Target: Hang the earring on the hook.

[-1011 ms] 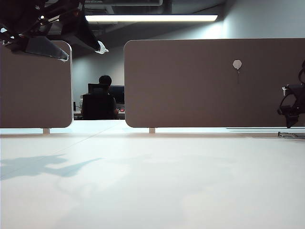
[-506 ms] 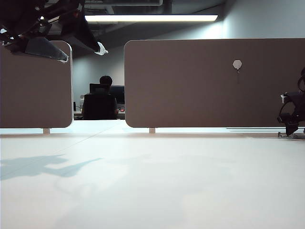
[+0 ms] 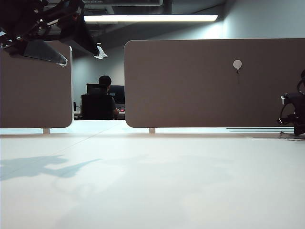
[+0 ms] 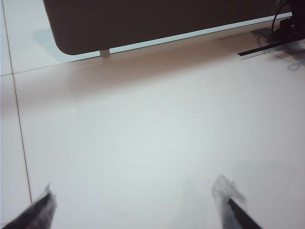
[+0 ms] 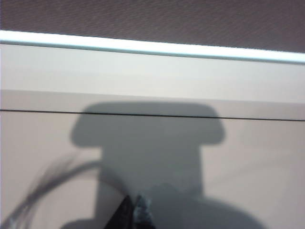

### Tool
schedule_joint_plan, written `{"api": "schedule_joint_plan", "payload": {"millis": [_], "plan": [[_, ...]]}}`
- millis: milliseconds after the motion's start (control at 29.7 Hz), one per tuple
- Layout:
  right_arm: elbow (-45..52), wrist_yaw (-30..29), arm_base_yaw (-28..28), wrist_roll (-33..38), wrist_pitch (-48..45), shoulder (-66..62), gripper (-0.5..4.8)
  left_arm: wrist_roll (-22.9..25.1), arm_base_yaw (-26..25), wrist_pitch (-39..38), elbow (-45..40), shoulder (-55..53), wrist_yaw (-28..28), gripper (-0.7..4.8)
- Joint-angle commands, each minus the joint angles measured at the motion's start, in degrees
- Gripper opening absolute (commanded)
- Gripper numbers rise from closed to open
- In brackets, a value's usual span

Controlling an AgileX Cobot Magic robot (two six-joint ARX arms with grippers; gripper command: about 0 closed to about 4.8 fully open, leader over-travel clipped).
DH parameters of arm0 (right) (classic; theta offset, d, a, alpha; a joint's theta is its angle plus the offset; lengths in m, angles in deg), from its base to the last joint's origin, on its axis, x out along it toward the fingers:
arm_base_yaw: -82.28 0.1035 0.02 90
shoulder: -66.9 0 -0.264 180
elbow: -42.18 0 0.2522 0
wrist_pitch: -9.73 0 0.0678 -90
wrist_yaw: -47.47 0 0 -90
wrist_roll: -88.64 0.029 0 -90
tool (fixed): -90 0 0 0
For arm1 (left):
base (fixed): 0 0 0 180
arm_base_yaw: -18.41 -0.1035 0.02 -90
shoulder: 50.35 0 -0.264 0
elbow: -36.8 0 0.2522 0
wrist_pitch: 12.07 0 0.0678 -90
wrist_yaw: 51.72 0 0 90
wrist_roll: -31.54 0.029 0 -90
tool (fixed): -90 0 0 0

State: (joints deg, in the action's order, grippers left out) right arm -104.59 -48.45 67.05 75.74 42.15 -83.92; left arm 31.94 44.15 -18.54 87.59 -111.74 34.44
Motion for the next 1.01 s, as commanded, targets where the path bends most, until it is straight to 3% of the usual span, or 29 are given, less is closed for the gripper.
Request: {"api": "schedule_joint_plan", "payload": {"millis": [34,438,641,708,742,809,1011], "plan": [[-0.17,-3.41,-0.02,3.21,-2.14,-0.20,-0.06,0.24,0.00,0.04,0.35,0.07,0.15,4.79],[-5.90,-11.78,-0.02,10.21,-3.08,0.39,-0.06,0.24,0.00,0.09,0.35,0.07,0.17,4.79],[-6.54,-12.02,-0.04,9.77,-4.22,0.83,-0.05,0.24,0.00,0.04,0.35,0.07,0.15,4.79],[-6.51,-12.02,-0.11,7.93,-4.13,0.74,0.53,0.24,0.00,0.04,0.35,0.07,0.15,4.79],[-6.51,-12.00,-0.11,5.77,-3.82,0.74,1.27,0.24,0.00,0.04,0.35,0.07,0.15,4.79],[-6.49,-12.00,0.07,2.23,-3.43,0.61,2.05,0.24,0.00,0.04,0.35,0.07,0.15,4.79],[-6.49,-11.41,0.79,-3.04,-2.29,0.11,2.20,0.22,0.00,0.09,0.35,0.07,0.17,4.79]]}}
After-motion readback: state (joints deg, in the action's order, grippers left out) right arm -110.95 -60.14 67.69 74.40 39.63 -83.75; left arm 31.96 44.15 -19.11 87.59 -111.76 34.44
